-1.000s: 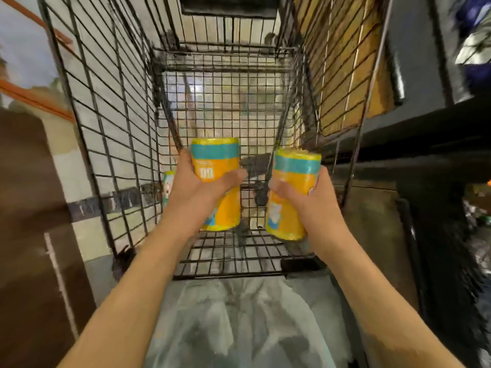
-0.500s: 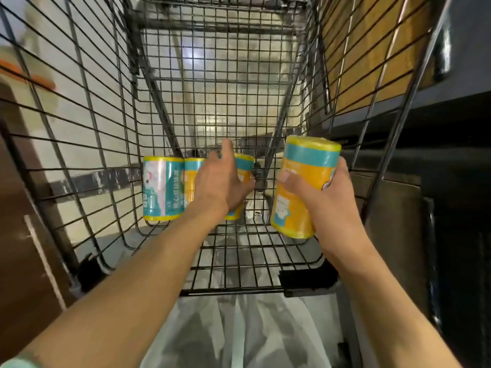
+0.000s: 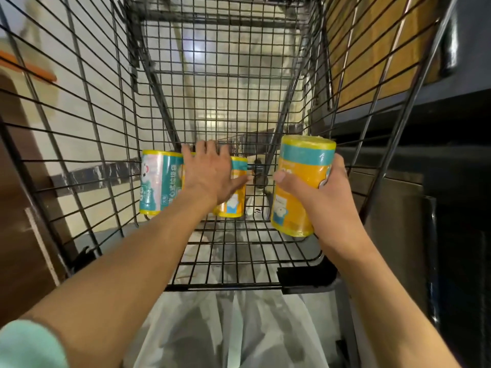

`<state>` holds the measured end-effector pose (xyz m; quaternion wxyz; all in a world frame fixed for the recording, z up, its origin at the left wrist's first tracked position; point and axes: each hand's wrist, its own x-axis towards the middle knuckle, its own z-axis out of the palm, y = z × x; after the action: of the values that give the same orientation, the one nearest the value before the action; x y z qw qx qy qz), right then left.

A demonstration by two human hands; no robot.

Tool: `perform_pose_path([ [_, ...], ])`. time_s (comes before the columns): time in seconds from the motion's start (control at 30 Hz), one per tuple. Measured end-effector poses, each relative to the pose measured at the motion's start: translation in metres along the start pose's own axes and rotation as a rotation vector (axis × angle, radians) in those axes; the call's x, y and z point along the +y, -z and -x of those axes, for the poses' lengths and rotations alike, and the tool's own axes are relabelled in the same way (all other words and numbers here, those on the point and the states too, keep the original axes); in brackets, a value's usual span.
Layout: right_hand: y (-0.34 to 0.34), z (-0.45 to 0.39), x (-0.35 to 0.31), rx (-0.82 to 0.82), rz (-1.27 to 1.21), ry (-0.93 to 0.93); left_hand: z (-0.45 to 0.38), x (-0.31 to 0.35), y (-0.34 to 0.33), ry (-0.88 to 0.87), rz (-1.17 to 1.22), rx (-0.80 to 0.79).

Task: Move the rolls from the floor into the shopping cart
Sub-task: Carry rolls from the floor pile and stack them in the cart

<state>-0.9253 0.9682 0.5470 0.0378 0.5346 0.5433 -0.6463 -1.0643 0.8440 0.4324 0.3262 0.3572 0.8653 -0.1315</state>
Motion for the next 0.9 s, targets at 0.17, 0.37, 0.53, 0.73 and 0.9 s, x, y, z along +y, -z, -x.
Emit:
perform_pose_path([
  [0.17,-0.002,-0.001,-0.001,0.007,0.023,-0.022,0.022,-0.036,0.04,-0.161,0.142,0.072],
  [0.37,-0.023,-0.017,0.017,0.166,0.109,-0.101,0.059,-0.082,0.087,-0.269,0.164,0.232],
  [0.53,-0.046,-0.046,0.046,0.214,0.333,-0.3,0.072,-0.103,0.088,-0.259,0.149,0.219],
  [0.73,-0.058,-0.068,0.073,0.184,0.44,-0.311,0.072,-0.118,0.079,-0.254,0.126,0.149],
  [0.9,-0.073,-0.074,0.086,0.099,0.502,-0.285,0.073,-0.118,0.069,-0.26,0.144,0.135],
])
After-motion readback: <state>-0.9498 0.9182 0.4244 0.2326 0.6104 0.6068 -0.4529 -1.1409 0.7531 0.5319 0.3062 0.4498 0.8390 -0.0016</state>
